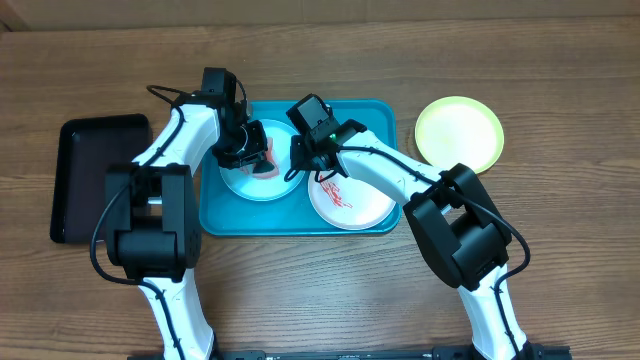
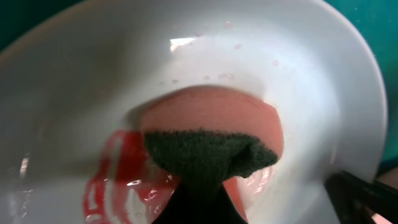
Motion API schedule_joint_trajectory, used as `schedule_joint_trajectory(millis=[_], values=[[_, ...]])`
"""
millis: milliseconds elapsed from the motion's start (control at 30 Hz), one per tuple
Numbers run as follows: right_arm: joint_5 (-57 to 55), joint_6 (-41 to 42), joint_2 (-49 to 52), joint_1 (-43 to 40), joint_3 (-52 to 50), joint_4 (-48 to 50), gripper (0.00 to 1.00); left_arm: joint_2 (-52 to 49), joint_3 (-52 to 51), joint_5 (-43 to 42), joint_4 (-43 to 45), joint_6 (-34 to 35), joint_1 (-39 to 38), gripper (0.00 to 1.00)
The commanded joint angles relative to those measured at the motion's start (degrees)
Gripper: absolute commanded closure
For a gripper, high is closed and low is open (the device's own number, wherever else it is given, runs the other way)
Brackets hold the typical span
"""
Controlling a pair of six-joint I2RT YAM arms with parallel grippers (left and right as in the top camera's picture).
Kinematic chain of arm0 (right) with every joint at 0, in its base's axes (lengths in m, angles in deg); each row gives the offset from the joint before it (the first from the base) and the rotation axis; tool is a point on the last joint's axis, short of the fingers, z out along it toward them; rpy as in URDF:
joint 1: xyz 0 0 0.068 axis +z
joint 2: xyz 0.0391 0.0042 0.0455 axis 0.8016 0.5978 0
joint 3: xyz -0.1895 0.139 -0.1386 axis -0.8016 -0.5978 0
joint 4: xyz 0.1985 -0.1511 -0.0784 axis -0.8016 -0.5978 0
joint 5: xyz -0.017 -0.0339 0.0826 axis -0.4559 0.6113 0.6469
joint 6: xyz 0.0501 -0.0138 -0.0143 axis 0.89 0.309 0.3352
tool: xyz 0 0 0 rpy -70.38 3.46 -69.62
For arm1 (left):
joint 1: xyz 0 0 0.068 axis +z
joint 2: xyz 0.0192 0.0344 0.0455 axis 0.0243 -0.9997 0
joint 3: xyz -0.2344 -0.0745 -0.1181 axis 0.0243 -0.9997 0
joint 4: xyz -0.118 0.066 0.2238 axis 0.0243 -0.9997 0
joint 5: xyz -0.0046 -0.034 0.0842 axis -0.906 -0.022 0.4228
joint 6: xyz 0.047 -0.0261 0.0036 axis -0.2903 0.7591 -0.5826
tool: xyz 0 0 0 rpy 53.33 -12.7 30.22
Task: Clean dirty plates on tray and stack at the side
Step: 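Scrub the upper white plate with the left-held sponge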
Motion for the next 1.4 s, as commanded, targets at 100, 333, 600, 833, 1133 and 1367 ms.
schedule_joint_trajectory(millis=[100, 333, 600, 833, 1133, 1367], values=[[-1.0, -3.4, -0.7, 0.2, 0.2, -0.6, 0.96, -0.9, 0.2, 27.3, -4.5, 0.0, 0.4, 0.96], [-1.0, -3.4, -0.7, 0.2, 0.2, -0.3, 0.96, -0.9, 5.5, 32.4, -10.8, 0.0, 0.4, 0.96], [-1.0, -3.4, -0.7, 0.2, 0.2, 0.3, 0.96, -1.4, 7.0, 8.4, -8.2, 1.3, 0.1, 0.96], [-0.8, -3.6, -0.7, 0.2, 0.2, 0.4, 0.96, -3.7, 3.6, -2.2, -1.1, 1.3, -2.1, 0.96], [-0.8, -3.7, -0.7, 0.2, 0.2, 0.4, 0.96, -5.2, 3.8, -1.4, -3.8, -2.4, -1.8, 0.96], [-0.9, -3.7, -0.7, 0.2, 0.2, -0.2, 0.96, -5.2, 9.1, 16.3, -14.5, -0.3, 2.5, 0.96]])
